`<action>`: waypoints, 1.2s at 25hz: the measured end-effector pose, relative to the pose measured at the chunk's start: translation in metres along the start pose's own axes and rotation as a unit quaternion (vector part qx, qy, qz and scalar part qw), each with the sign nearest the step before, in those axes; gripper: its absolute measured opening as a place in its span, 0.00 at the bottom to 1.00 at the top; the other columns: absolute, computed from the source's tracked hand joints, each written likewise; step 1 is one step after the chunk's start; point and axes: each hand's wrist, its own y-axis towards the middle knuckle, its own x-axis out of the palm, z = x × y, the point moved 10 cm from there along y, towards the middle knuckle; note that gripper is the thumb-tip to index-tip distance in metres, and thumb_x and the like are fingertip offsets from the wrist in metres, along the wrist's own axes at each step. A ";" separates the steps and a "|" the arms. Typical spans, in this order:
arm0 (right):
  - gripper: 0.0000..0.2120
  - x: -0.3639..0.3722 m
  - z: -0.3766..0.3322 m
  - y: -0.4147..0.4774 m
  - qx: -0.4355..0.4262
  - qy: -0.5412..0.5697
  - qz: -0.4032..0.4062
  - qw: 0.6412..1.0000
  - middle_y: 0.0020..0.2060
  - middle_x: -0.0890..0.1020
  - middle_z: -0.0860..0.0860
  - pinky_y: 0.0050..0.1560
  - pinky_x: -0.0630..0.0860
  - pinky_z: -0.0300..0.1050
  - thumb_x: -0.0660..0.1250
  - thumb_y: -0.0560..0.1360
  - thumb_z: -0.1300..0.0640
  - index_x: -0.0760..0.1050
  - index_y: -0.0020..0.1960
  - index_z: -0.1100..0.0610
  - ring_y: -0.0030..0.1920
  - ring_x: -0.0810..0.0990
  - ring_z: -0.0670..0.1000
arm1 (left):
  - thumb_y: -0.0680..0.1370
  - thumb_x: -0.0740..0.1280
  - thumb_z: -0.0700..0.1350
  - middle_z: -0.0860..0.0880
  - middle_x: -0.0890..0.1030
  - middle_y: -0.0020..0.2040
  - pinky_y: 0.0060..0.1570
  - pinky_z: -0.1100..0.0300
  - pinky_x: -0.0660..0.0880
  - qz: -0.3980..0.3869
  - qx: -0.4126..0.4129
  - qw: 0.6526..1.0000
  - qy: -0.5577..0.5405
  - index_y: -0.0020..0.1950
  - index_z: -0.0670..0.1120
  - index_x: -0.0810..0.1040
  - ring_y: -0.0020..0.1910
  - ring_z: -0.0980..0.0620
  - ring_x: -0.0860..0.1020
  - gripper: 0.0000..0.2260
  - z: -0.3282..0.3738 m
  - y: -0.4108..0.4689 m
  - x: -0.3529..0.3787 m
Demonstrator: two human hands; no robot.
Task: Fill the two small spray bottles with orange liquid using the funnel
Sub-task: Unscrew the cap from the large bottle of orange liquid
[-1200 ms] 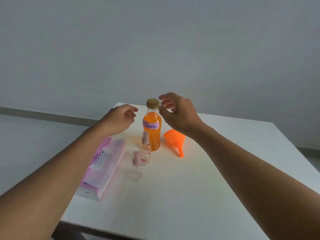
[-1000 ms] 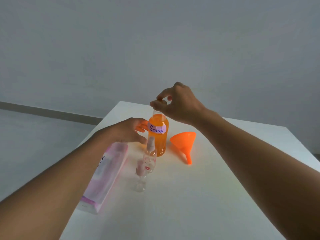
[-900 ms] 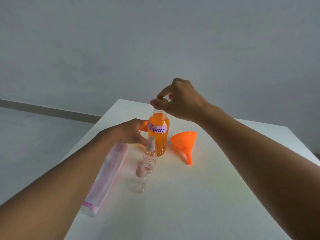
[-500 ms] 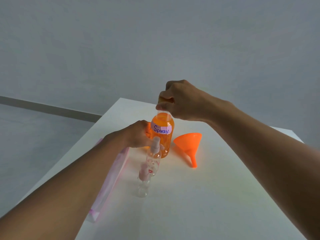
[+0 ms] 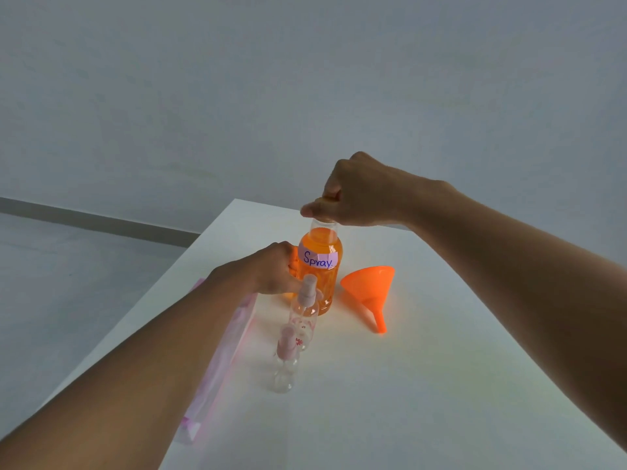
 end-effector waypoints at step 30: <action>0.15 -0.011 -0.010 -0.018 -0.044 0.042 0.027 0.998 0.57 0.79 0.46 0.43 0.68 0.26 0.71 0.79 0.56 0.80 0.65 0.53 0.53 0.76 0.46 | 0.74 0.71 0.58 0.51 0.85 0.50 0.51 0.57 0.77 0.009 -0.022 1.000 -0.011 0.58 0.52 0.79 0.48 0.50 0.82 0.16 -0.006 -0.002 0.004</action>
